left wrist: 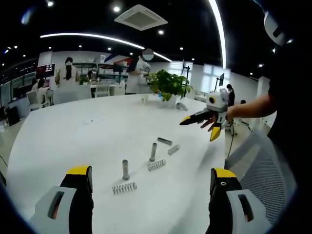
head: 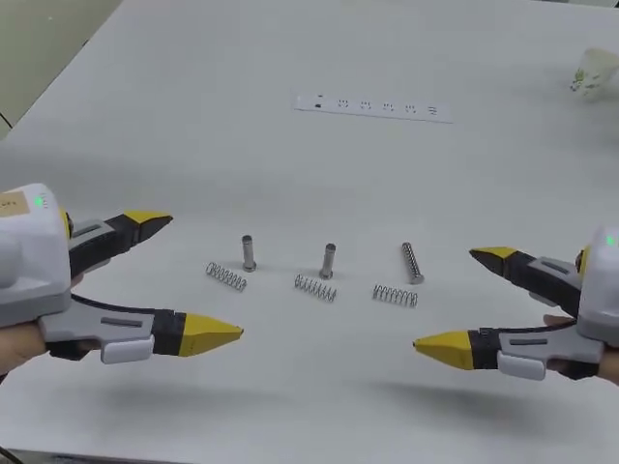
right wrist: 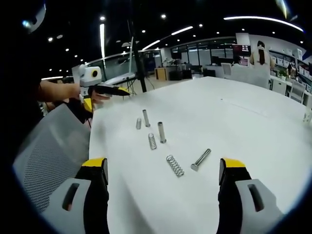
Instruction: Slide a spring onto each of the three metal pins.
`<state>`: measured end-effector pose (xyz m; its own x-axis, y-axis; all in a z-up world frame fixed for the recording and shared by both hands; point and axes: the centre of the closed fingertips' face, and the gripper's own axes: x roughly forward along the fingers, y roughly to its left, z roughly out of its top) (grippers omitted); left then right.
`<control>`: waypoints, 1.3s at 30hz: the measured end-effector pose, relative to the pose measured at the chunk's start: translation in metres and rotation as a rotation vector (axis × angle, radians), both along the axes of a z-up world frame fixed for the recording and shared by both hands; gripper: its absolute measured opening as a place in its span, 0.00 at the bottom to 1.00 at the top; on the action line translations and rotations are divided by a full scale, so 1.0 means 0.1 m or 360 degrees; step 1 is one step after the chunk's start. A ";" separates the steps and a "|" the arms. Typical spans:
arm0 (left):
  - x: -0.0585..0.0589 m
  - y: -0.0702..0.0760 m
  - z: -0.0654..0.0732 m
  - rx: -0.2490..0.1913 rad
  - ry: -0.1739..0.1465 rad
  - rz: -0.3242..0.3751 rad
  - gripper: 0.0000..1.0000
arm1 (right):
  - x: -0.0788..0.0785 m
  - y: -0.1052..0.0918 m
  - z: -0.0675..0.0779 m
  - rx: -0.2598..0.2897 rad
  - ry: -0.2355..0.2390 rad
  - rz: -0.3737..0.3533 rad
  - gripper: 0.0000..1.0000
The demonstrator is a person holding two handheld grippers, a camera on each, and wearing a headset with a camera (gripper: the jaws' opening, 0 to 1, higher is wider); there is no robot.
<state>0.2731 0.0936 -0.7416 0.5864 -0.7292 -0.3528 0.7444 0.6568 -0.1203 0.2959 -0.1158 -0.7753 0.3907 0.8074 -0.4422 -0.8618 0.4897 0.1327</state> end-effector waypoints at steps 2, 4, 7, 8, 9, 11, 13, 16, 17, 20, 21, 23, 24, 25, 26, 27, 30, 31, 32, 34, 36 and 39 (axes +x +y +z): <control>0.00 0.00 -0.01 0.0004 0.0005 -0.0001 0.98 | 0.02 0.02 -0.01 -0.0022 0.0001 0.0020 0.95; 0.00 0.01 -0.02 0.0002 0.0006 0.0000 0.98 | 0.05 0.04 0.00 -0.0026 0.0004 0.0030 0.94; 0.00 0.01 -0.02 0.0002 0.0009 0.0002 0.98 | 0.12 0.07 0.01 -0.0031 0.0006 0.0032 0.92; 0.00 0.01 -0.02 0.0003 0.0009 0.0001 0.98 | 0.15 0.07 0.01 -0.0034 0.0009 0.0031 0.90; -0.01 0.01 -0.02 0.0005 0.0012 -0.0002 0.98 | 0.18 0.07 0.00 -0.0042 0.0020 0.0025 0.89; -0.01 0.01 -0.03 0.0007 0.0014 -0.0001 0.98 | 0.25 0.07 0.00 -0.0046 0.0035 0.0009 0.87; 0.00 0.02 -0.02 0.0005 0.0013 0.0006 0.98 | 0.31 0.08 0.00 -0.0052 0.0044 -0.0007 0.85; 0.00 0.02 -0.03 0.0001 0.0016 0.0011 0.98 | 0.38 0.09 0.00 -0.0069 0.0060 -0.0018 0.78; 0.00 0.02 -0.03 0.0003 0.0016 0.0011 0.98 | 0.40 0.09 -0.01 -0.0073 0.0078 -0.0017 0.74; 0.01 0.01 -0.04 0.0005 0.0008 0.0014 0.98 | 0.46 0.11 -0.03 -0.0101 0.0100 -0.0032 0.71; 0.02 0.01 -0.03 0.0006 0.0005 0.0016 0.98 | 0.47 0.11 -0.05 -0.0116 0.0107 -0.0032 0.70; 0.02 0.01 -0.03 -0.0002 0.0009 0.0021 0.98 | 0.50 0.12 -0.09 -0.0148 0.0138 -0.0040 0.66; 0.03 0.01 -0.03 -0.0001 0.0008 0.0022 0.98 | 0.53 0.13 -0.11 -0.0162 0.0157 -0.0050 0.65; 0.03 0.01 -0.04 0.0001 0.0010 0.0020 0.98 | 0.55 0.13 -0.13 -0.0179 0.0169 -0.0064 0.63; 0.03 0.01 -0.04 0.0003 0.0013 0.0018 0.98 | 0.56 0.12 -0.15 -0.0199 0.0193 -0.0072 0.60; 0.03 0.01 -0.04 0.0004 0.0011 0.0020 0.98 | 0.59 0.13 -0.18 -0.0211 0.0215 -0.0076 0.58; 0.03 0.01 -0.05 0.0000 0.0020 0.0022 0.98 | 0.67 0.13 -0.24 -0.0246 0.0256 -0.0119 0.54; 0.02 0.02 -0.05 0.0002 0.0021 0.0021 0.98 | 0.69 0.13 -0.26 -0.0256 0.0270 -0.0133 0.52; 0.02 0.02 -0.06 0.0006 0.0021 0.0019 0.98 | 0.71 0.11 -0.29 -0.0274 0.0305 -0.0162 0.49; 0.01 0.02 -0.07 0.0005 0.0025 0.0020 0.98 | 0.77 0.10 -0.32 -0.0271 0.0343 -0.0211 0.47; 0.01 0.03 -0.07 0.0004 0.0026 0.0022 0.98 | 0.80 0.08 -0.36 -0.0286 0.0388 -0.0246 0.44; 0.01 0.05 -0.08 0.0006 0.0031 0.0027 0.97 | 0.85 0.06 -0.45 -0.0285 0.0492 -0.0303 0.38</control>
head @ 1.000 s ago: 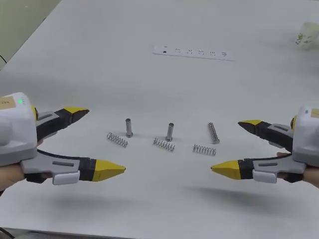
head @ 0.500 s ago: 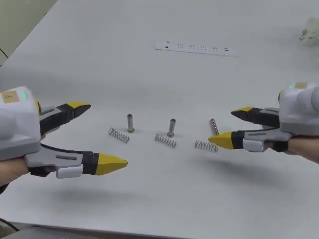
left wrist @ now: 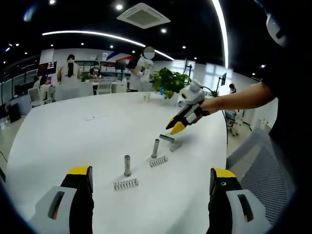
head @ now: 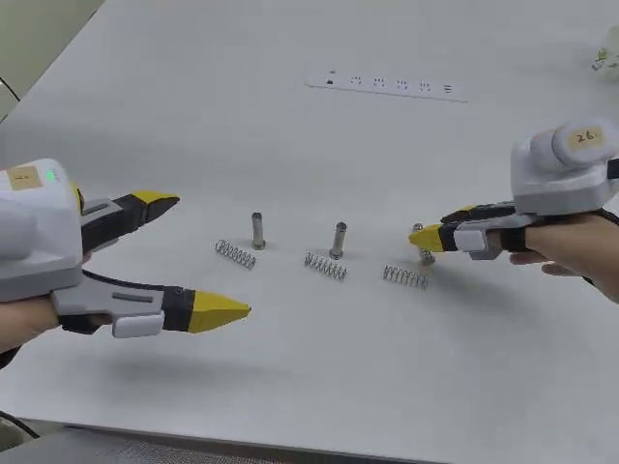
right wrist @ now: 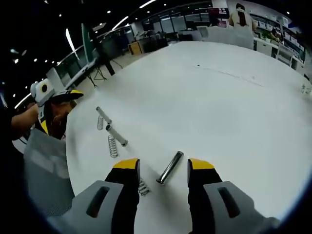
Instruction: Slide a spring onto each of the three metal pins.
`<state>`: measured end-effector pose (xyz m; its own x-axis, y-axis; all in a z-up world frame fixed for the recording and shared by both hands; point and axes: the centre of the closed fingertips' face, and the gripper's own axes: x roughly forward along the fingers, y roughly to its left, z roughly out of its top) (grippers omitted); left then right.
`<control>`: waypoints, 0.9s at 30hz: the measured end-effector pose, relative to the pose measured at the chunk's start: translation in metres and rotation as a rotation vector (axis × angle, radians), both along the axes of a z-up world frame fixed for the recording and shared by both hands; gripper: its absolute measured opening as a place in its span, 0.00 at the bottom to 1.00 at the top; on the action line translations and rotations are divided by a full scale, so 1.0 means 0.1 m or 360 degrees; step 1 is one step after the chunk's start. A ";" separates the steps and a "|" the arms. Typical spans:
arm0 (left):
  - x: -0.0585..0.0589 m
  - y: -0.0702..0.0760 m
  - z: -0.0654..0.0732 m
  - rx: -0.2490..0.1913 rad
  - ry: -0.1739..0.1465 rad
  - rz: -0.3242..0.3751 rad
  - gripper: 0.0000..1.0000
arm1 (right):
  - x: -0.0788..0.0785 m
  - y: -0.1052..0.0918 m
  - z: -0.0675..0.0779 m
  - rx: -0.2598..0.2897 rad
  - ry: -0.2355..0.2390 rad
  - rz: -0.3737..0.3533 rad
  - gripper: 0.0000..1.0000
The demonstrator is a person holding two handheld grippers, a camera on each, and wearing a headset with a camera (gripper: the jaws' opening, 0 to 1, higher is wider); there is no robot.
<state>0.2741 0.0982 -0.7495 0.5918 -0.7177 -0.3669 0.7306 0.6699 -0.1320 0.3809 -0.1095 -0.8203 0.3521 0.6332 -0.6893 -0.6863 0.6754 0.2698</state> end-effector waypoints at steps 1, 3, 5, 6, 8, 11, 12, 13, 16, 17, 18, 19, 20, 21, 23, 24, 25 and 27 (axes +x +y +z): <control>0.00 0.00 0.00 -0.0003 0.0000 0.0004 0.97 | 0.02 0.00 -0.02 0.0005 0.0026 -0.0033 0.36; 0.01 0.01 0.00 -0.0001 -0.0005 0.0006 0.97 | 0.07 0.02 -0.02 0.0010 0.0032 -0.0047 0.34; 0.00 0.00 0.00 -0.0008 -0.0002 0.0007 0.96 | 0.10 0.03 -0.03 0.0003 0.0035 -0.0063 0.33; 0.00 0.00 0.00 -0.0007 -0.0001 0.0006 0.96 | 0.11 0.03 -0.04 -0.0003 0.0040 -0.0066 0.32; 0.00 0.00 -0.01 -0.0005 0.0008 0.0002 0.96 | 0.12 0.03 -0.09 -0.0036 0.0066 -0.0072 0.30; 0.00 0.00 -0.02 -0.0004 0.0010 0.0001 0.96 | 0.13 0.02 -0.14 -0.0064 0.0091 -0.0089 0.30; -0.01 0.00 -0.02 -0.0005 0.0010 0.0000 0.96 | 0.13 0.02 -0.15 -0.0068 0.0087 -0.0090 0.30; -0.01 0.00 -0.02 -0.0006 0.0012 0.0000 0.96 | 0.14 0.01 -0.16 -0.0070 0.0087 -0.0092 0.29; -0.01 0.01 -0.03 0.0007 0.0019 -0.0005 0.96 | 0.15 -0.01 -0.19 -0.0101 0.0107 -0.0113 0.25; -0.01 0.02 -0.03 0.0008 0.0021 -0.0006 0.96 | 0.14 -0.02 -0.21 -0.0115 0.0129 -0.0118 0.23; -0.02 0.02 -0.03 0.0007 0.0020 -0.0006 0.96 | 0.14 -0.03 -0.22 -0.0122 0.0135 -0.0122 0.22; -0.01 0.03 -0.03 0.0005 0.0020 -0.0004 0.96 | 0.14 -0.03 -0.23 -0.0121 0.0138 -0.0124 0.21; -0.01 0.03 -0.03 0.0006 0.0020 -0.0001 0.96 | 0.14 -0.03 -0.23 -0.0122 0.0146 -0.0128 0.21; -0.01 0.04 -0.03 0.0006 0.0022 0.0001 0.96 | 0.12 -0.03 -0.24 -0.0131 0.0172 -0.0144 0.20; -0.01 0.04 -0.03 0.0008 0.0025 -0.0001 0.96 | 0.13 -0.01 -0.24 -0.0138 0.0145 -0.0122 0.19; -0.01 0.04 -0.04 0.0012 0.0025 -0.0003 0.96 | 0.13 -0.01 -0.25 -0.0152 0.0145 -0.0118 0.19; -0.02 0.04 -0.04 0.0015 0.0026 -0.0004 0.96 | 0.13 -0.01 -0.26 -0.0167 0.0145 -0.0114 0.18; -0.02 0.04 -0.03 0.0009 0.0028 -0.0005 0.96 | 0.12 0.01 -0.26 -0.0175 0.0139 -0.0103 0.16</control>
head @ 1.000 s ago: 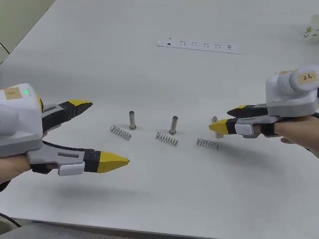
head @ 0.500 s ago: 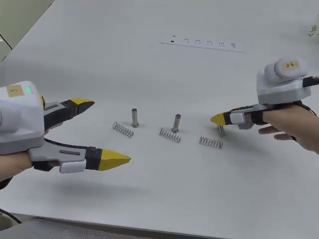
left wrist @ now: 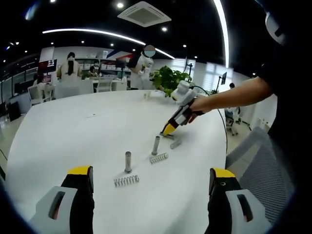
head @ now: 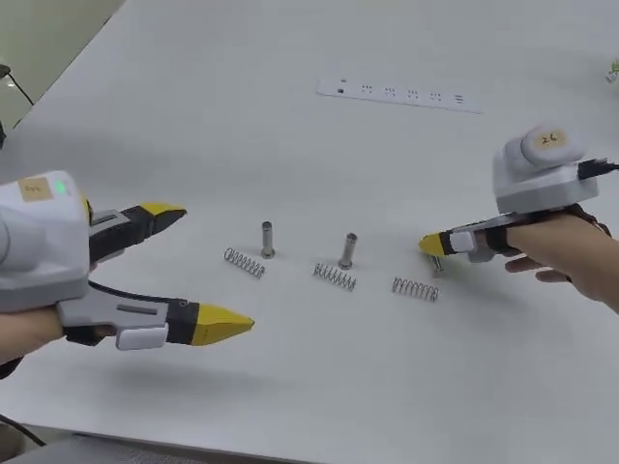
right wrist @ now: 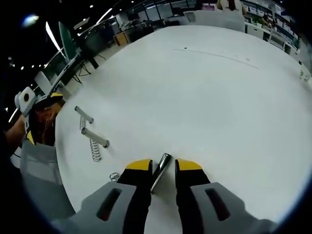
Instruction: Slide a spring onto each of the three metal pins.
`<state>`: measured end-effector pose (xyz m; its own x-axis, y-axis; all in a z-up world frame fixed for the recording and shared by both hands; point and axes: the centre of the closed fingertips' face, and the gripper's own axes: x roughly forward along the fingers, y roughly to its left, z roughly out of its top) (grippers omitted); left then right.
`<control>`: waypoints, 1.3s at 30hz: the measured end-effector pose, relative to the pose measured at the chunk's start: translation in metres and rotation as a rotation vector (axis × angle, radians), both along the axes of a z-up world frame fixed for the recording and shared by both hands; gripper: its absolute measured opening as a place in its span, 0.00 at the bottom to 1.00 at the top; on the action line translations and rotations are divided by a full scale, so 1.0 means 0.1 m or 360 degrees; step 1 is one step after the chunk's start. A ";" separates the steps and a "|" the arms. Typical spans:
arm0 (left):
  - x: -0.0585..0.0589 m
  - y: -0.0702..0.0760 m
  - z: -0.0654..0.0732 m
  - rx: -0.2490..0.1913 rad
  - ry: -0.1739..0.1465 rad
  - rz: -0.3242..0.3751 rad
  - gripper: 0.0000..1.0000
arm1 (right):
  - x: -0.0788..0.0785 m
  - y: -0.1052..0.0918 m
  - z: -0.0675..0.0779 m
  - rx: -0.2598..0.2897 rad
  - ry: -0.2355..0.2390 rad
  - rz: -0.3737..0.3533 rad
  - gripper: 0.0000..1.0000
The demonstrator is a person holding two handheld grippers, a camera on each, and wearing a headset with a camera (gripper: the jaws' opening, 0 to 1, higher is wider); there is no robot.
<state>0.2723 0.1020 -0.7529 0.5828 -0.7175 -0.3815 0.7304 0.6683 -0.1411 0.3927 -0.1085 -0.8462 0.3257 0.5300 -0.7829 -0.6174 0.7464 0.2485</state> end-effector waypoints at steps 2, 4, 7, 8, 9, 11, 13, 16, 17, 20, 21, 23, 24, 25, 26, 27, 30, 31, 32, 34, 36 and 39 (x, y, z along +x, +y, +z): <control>0.00 0.00 0.00 0.0001 0.0001 0.0000 0.96 | 0.00 0.01 -0.01 -0.0016 -0.0009 0.0008 0.15; -0.01 0.00 -0.01 0.0001 0.0007 -0.0003 0.96 | 0.01 0.02 -0.01 -0.0032 -0.0036 0.0019 0.14; -0.02 0.01 -0.03 0.0005 0.0012 -0.0002 0.97 | 0.01 0.01 -0.02 -0.0056 -0.0038 0.0015 0.09; -0.02 0.01 -0.03 0.0005 0.0013 -0.0001 0.97 | 0.02 0.02 -0.02 -0.0049 -0.0038 0.0007 0.09; -0.02 0.01 -0.03 0.0001 0.0014 0.0000 0.97 | 0.02 0.02 -0.03 -0.0053 -0.0037 0.0003 0.09; -0.03 0.01 -0.04 -0.0001 0.0018 0.0002 0.97 | 0.01 0.02 -0.03 -0.0064 -0.0046 0.0007 0.08; -0.03 0.02 -0.05 0.0006 0.0021 -0.0001 0.97 | 0.02 0.02 -0.04 -0.0065 -0.0060 0.0015 0.07; -0.03 0.02 -0.04 -0.0001 0.0020 0.0003 0.97 | 0.02 0.00 -0.04 -0.0046 -0.0054 -0.0005 0.06; -0.03 0.02 -0.05 0.0000 0.0021 0.0005 0.97 | 0.01 -0.01 -0.04 -0.0044 -0.0056 -0.0005 0.06; -0.05 0.03 -0.08 0.0034 0.0017 -0.0002 0.96 | -0.02 -0.02 -0.04 -0.0034 -0.0054 0.0001 0.06; -0.05 0.03 -0.08 0.0033 0.0019 -0.0003 0.96 | -0.02 -0.02 -0.04 -0.0035 -0.0056 0.0004 0.06; -0.06 0.02 -0.08 0.0031 0.0025 -0.0009 0.96 | -0.05 -0.03 -0.02 -0.0027 -0.0076 0.0020 0.06; -0.06 0.01 -0.08 0.0033 0.0024 -0.0009 0.96 | -0.05 -0.03 -0.01 -0.0022 -0.0090 0.0025 0.06; -0.06 0.01 -0.07 0.0034 0.0022 -0.0009 0.96 | -0.06 -0.04 0.01 -0.0015 -0.0101 0.0027 0.06; -0.06 0.01 -0.07 0.0031 0.0021 -0.0007 0.96 | -0.07 -0.04 0.03 -0.0005 -0.0116 0.0030 0.05; -0.05 0.01 -0.06 0.0029 0.0018 -0.0005 0.96 | -0.07 -0.04 0.05 0.0003 -0.0132 0.0032 0.05; -0.06 0.00 -0.09 0.0043 0.0021 -0.0004 0.96 | -0.07 -0.07 0.14 0.0032 -0.0205 0.0009 0.05; -0.06 0.00 -0.09 0.0042 0.0022 -0.0005 0.96 | -0.08 -0.08 0.16 0.0049 -0.0214 0.0001 0.05; -0.07 -0.01 -0.09 0.0040 0.0023 -0.0006 0.96 | -0.10 -0.08 0.18 0.0067 -0.0240 0.0007 0.05; -0.08 -0.03 -0.09 0.0036 0.0022 -0.0010 0.96 | -0.12 -0.09 0.21 0.0071 -0.0264 0.0007 0.05; -0.08 -0.05 -0.08 0.0034 0.0019 -0.0013 0.96 | -0.14 -0.08 0.23 0.0093 -0.0289 0.0017 0.05; -0.08 -0.07 -0.07 0.0033 0.0016 -0.0025 0.96 | -0.18 -0.05 0.27 0.0126 -0.0327 0.0030 0.05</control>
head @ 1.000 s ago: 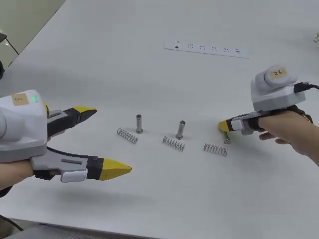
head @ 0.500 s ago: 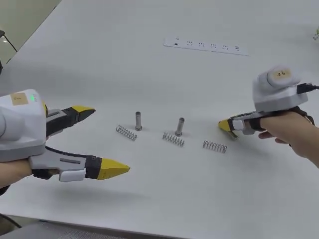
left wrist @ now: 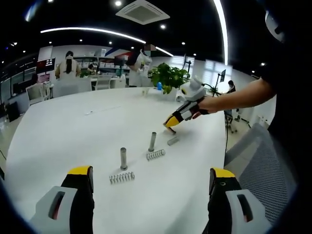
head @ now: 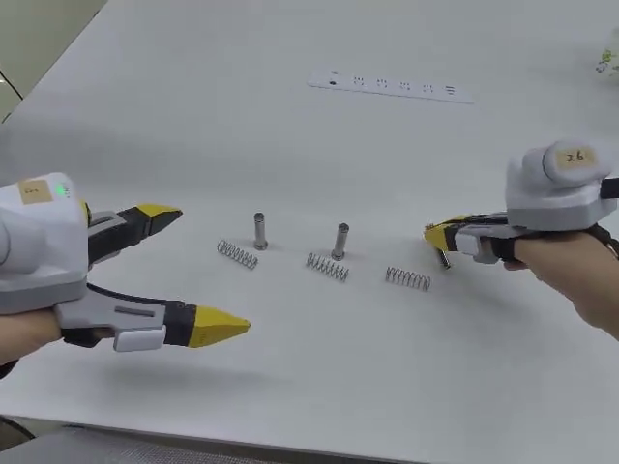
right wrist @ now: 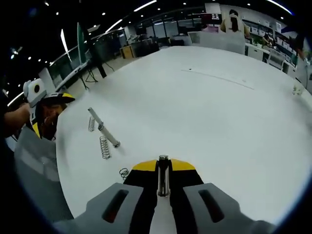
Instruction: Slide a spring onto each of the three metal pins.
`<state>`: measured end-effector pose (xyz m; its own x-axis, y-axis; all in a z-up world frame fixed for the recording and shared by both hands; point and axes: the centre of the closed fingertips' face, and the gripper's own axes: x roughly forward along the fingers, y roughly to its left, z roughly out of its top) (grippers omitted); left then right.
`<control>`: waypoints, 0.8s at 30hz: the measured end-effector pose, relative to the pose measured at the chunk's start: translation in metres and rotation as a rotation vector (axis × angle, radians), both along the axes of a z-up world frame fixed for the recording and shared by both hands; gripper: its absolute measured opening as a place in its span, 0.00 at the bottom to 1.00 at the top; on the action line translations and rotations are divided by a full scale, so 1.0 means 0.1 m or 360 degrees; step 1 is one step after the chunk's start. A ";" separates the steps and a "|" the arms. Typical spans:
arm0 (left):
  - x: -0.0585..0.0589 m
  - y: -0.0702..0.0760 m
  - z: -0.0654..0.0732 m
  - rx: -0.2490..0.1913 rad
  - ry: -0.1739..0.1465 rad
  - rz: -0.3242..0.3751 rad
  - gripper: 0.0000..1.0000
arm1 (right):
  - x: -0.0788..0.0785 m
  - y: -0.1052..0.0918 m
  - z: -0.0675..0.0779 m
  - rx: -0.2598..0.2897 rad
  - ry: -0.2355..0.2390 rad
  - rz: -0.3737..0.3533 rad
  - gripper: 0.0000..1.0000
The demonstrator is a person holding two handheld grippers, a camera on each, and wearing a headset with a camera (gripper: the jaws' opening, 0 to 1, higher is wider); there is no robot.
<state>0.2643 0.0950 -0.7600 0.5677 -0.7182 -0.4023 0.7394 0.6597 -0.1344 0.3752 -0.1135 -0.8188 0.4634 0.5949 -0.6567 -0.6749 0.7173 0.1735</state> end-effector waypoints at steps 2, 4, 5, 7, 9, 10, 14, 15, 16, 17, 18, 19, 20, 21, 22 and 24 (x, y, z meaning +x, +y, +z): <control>0.01 0.00 0.01 0.0001 -0.0005 -0.0001 0.96 | -0.02 0.02 0.01 0.0016 -0.0010 0.0004 0.05; 0.02 0.00 0.03 -0.0002 -0.0010 0.0002 0.96 | -0.03 0.04 0.02 0.0007 -0.0048 0.0024 0.05; 0.03 0.00 0.03 -0.0001 -0.0013 0.0002 0.96 | -0.02 0.04 0.02 0.0000 -0.0060 0.0029 0.05; 0.03 0.00 0.04 -0.0002 -0.0016 0.0002 0.96 | -0.03 0.05 0.03 -0.0004 -0.0080 0.0039 0.05; 0.03 -0.01 0.04 -0.0003 -0.0015 -0.0001 0.96 | -0.01 0.05 0.05 0.0002 -0.0102 0.0039 0.05; 0.02 -0.01 0.04 -0.0003 -0.0012 -0.0002 0.96 | -0.01 0.05 0.05 0.0003 -0.0101 0.0036 0.05; 0.00 -0.02 0.01 -0.0004 0.0000 -0.0006 0.96 | -0.02 0.06 0.07 0.0036 -0.0115 0.0028 0.05; 0.00 -0.02 0.00 -0.0003 -0.0001 -0.0007 0.96 | -0.02 0.06 0.08 0.0032 -0.0131 0.0036 0.05; 0.00 -0.02 0.00 -0.0003 0.0000 -0.0005 0.96 | -0.01 0.06 0.08 0.0029 -0.0137 0.0041 0.05; 0.00 -0.02 0.00 -0.0003 -0.0001 -0.0004 0.96 | 0.00 0.07 0.08 0.0031 -0.0140 0.0046 0.05; 0.01 -0.01 0.00 -0.0003 -0.0003 -0.0003 0.96 | 0.00 0.07 0.09 0.0035 -0.0150 0.0051 0.05; 0.01 -0.01 0.01 -0.0008 -0.0006 0.0000 0.96 | 0.00 0.07 0.09 0.0035 -0.0155 0.0050 0.05; 0.02 -0.01 0.02 -0.0011 -0.0009 0.0003 0.96 | 0.00 0.07 0.10 0.0035 -0.0156 0.0045 0.05; 0.02 -0.01 0.02 -0.0010 -0.0009 0.0003 0.96 | 0.00 0.07 0.10 0.0036 -0.0159 0.0044 0.05; 0.03 0.00 0.03 -0.0008 -0.0012 0.0006 0.96 | 0.00 0.07 0.11 0.0040 -0.0166 0.0040 0.05; 0.03 0.00 0.03 -0.0009 -0.0011 0.0005 0.96 | 0.00 0.07 0.12 0.0044 -0.0172 0.0038 0.05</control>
<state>0.2668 0.0949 -0.7569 0.5730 -0.7187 -0.3940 0.7381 0.6614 -0.1330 0.3753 -0.1061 -0.8069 0.5162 0.6238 -0.5869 -0.7077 0.6966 0.1181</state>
